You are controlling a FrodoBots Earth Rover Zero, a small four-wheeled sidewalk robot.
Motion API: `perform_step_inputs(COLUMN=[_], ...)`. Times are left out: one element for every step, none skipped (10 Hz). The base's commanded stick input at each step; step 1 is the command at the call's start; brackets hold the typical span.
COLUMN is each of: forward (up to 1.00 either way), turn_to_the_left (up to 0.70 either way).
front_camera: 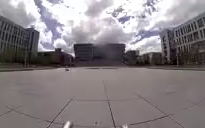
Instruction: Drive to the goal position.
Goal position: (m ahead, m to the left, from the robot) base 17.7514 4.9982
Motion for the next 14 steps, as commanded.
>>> perform_step_inputs(forward=[0.7,0.7,0.7,0.7,0.7,0.7,0.7,0.7,0.7,0.7,0.7,0.7,0.7,0.7], turn_to_the_left=[0.0,0.0,0.0,0.0,0.0,0.0,0.0,0.0,0.0,0.0,0.0,0.0,0.0,0.0])
